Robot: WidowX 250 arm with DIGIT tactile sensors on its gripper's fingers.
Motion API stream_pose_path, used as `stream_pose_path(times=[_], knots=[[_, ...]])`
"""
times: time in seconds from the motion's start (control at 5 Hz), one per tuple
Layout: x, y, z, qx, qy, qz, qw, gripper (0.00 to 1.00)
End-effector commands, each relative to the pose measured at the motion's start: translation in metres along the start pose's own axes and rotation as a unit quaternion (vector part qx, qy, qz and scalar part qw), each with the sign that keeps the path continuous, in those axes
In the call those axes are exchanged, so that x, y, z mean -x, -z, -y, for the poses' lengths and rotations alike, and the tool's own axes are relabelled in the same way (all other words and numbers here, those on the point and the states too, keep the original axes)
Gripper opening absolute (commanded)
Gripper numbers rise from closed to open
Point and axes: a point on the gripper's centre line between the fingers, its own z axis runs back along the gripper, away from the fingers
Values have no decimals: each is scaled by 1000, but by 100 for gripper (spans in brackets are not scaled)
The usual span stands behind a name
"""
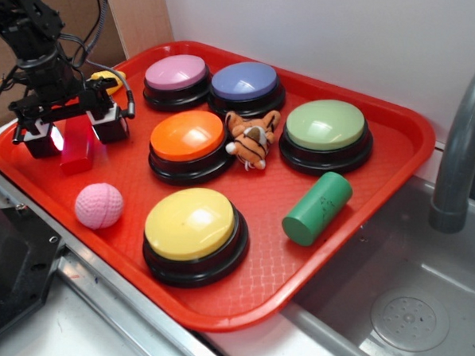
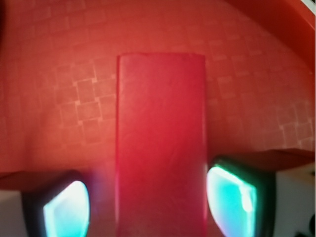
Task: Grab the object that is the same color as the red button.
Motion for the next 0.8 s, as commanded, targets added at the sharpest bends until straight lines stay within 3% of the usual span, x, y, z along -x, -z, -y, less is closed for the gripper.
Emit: stream_pose_path(times=[0.0,0.2,0.4,0.6], knots=[[3,-2,-3,-13,-4,23,1000,0],[3,-6,-2,-5,14,18,1000,0],[-3,-35,10,-18,88,-7,996,0],[-6,-84,32,28,174,-5,984,0]])
